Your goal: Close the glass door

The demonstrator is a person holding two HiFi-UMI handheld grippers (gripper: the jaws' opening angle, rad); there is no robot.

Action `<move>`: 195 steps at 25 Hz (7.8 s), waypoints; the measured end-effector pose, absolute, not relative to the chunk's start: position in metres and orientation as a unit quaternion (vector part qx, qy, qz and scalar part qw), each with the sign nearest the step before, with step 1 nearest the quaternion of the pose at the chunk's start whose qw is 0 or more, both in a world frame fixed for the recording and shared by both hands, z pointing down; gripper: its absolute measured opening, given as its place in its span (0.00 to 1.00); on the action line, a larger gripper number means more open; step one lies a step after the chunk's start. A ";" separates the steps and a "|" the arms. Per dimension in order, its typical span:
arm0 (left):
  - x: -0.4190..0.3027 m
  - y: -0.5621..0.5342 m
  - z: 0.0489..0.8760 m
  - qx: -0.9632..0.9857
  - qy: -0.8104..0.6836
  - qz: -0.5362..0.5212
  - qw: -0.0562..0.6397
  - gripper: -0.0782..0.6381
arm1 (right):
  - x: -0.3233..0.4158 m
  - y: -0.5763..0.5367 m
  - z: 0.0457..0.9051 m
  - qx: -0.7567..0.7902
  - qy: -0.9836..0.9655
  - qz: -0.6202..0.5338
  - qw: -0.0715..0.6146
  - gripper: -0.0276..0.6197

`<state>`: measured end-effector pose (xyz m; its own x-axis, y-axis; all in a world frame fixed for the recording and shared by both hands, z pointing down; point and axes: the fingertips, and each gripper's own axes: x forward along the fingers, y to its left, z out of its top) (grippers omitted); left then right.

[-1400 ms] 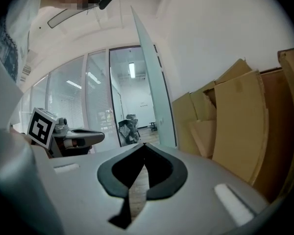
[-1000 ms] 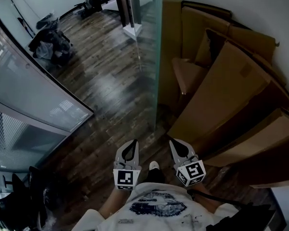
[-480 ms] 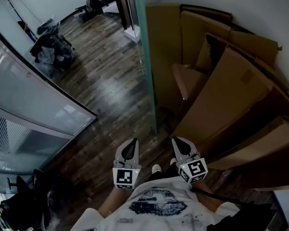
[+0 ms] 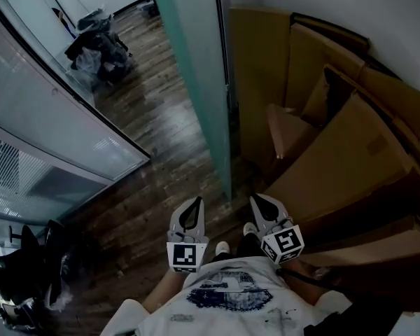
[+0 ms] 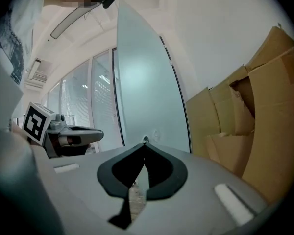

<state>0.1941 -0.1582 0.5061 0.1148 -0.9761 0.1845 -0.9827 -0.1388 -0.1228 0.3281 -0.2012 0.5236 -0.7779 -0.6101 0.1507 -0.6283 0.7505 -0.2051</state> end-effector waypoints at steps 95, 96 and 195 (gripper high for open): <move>-0.077 -0.145 0.519 0.549 -0.830 0.075 0.058 0.11 | -0.031 -0.275 0.579 0.014 -0.989 0.006 0.145 0.25; -0.082 -0.144 0.521 0.549 -0.830 0.076 0.059 0.11 | -0.037 -0.275 0.579 0.016 -0.989 0.007 0.144 0.25; -0.544 -0.264 0.553 0.511 -0.845 0.109 0.111 0.11 | -0.450 -0.460 0.564 0.241 -0.965 0.005 0.102 0.24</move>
<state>-0.5436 -0.2644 0.5527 -0.4524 -0.8400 0.2996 -0.8885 0.4533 -0.0710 -0.4496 -0.4598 0.5636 -0.8631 -0.4644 0.1983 -0.4663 0.8837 0.0402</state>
